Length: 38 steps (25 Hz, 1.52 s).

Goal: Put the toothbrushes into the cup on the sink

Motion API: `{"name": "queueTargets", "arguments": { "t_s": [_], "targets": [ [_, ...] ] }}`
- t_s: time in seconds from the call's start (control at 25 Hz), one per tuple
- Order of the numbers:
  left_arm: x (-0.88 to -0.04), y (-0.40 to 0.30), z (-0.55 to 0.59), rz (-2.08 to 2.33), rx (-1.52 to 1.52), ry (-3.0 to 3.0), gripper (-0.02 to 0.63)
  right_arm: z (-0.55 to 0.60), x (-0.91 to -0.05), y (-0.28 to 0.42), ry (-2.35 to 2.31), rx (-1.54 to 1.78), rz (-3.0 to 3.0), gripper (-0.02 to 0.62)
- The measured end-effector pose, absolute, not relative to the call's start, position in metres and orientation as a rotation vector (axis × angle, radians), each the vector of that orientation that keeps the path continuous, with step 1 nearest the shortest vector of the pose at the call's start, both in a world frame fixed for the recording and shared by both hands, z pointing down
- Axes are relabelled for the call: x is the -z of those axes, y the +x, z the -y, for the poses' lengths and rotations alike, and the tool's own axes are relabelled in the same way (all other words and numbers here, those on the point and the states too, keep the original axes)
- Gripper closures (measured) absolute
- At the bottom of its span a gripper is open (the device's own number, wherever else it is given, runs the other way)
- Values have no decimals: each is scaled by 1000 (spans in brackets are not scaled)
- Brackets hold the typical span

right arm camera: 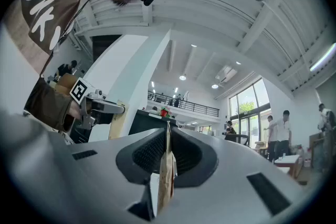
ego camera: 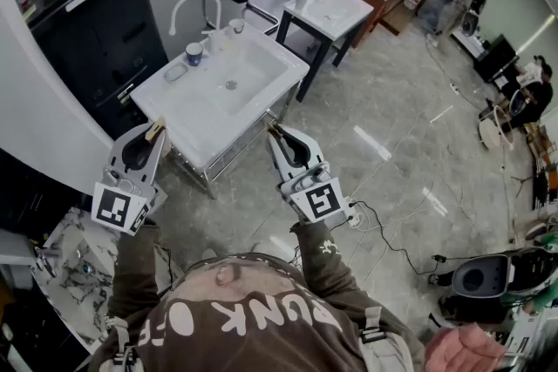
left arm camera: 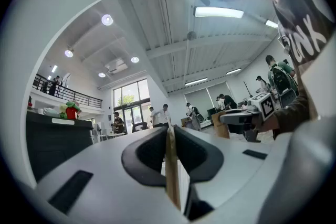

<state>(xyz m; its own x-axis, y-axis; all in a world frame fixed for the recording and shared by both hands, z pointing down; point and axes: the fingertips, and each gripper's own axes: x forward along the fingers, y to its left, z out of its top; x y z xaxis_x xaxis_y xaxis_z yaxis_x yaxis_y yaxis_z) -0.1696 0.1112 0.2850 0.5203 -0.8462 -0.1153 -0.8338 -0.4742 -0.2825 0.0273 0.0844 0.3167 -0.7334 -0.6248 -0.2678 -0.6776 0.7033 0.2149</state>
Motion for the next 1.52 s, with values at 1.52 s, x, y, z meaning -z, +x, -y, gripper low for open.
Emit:
{"name": "queueTargets", "arguments": {
  "t_s": [1.52],
  "targets": [
    [-316,-99,-13,-1498,103,-2458,563,36,-344,85,-924,-377,-2739,549]
  ]
}}
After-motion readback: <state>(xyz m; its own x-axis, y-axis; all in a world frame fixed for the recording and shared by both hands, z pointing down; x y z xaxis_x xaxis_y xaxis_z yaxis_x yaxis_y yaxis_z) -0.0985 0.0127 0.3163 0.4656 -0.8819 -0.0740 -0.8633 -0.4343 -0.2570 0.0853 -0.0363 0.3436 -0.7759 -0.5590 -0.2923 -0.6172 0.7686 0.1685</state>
